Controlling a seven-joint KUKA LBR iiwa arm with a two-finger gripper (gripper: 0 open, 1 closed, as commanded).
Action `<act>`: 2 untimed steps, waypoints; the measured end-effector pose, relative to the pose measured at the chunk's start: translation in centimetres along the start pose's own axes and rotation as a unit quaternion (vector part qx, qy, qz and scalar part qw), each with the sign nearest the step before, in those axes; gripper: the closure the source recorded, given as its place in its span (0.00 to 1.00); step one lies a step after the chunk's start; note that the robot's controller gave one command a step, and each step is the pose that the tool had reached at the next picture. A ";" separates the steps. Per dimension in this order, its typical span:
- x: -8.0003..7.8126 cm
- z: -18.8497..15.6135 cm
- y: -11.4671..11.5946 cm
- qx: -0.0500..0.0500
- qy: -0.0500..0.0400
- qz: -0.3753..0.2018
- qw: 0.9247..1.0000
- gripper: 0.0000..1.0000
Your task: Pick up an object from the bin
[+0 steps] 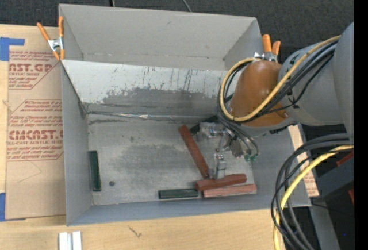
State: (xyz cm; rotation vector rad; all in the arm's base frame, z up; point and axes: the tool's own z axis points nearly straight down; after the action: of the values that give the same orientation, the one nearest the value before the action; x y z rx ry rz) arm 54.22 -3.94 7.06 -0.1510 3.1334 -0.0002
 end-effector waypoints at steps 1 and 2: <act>0.0 0.0 0.0 0.000 0.001 0.000 1.000 0.00; -0.3 -1.6 4.0 0.000 0.002 0.012 1.000 0.00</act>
Offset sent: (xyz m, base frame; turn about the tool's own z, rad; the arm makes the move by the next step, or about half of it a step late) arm -0.0002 0.0576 0.0234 0.0269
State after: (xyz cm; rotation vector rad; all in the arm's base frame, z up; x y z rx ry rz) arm 54.16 0.03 8.65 -0.1145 3.1390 0.0001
